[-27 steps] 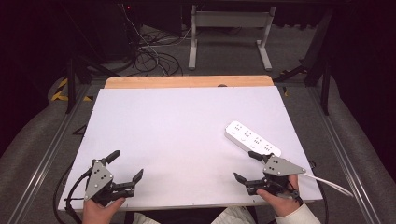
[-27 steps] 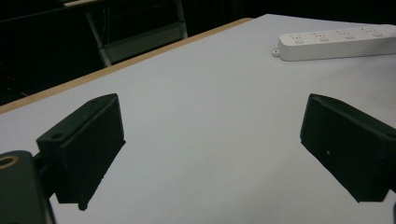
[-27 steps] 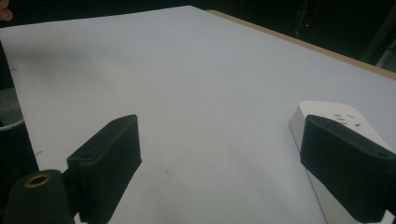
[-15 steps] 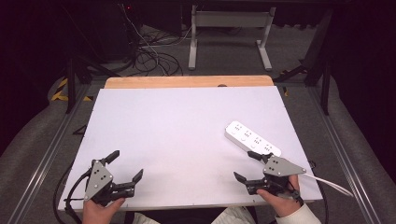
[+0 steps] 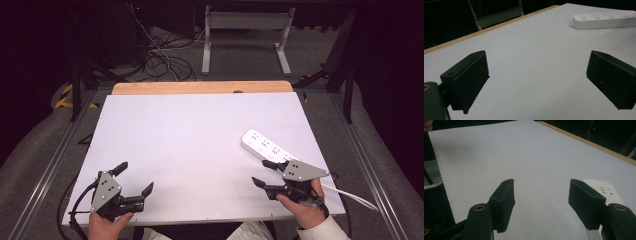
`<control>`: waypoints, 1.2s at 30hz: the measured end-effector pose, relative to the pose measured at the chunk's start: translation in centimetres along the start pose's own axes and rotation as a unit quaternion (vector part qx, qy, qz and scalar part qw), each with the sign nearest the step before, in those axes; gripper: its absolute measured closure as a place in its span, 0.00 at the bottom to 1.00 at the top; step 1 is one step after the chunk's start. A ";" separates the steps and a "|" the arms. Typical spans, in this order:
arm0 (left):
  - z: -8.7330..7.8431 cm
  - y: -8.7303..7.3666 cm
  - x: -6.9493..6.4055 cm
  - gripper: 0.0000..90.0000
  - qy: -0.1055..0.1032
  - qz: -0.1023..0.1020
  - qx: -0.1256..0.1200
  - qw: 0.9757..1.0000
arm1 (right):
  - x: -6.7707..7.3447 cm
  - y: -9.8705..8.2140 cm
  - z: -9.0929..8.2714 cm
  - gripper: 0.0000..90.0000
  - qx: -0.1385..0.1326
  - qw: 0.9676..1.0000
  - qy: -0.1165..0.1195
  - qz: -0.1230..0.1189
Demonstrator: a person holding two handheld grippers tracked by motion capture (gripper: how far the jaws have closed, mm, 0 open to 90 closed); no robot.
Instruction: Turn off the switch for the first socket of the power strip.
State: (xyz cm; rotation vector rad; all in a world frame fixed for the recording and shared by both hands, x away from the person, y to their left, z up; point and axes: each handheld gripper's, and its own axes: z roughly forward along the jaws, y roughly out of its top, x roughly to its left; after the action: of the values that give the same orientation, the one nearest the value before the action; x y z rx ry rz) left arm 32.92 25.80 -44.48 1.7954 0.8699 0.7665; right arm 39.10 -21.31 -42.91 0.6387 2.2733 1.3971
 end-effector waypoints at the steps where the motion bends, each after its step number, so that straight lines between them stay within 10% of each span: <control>1: 0.0 0.0 0.0 0.05 -0.004 0.001 0.003 1.000 | -0.2 0.2 -0.1 0.46 0.001 1.000 -0.001 0.002; 36: 0.1 0.1 -0.2 0.06 -0.003 0.007 0.011 1.000 | -6.5 2.5 0.0 1.00 0.083 0.994 -0.049 0.056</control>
State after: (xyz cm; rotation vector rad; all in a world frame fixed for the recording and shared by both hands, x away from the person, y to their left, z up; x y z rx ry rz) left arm 32.94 25.58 -44.50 1.8243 0.8656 0.7637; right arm 44.88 -24.03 -40.10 0.8803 2.3226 1.2030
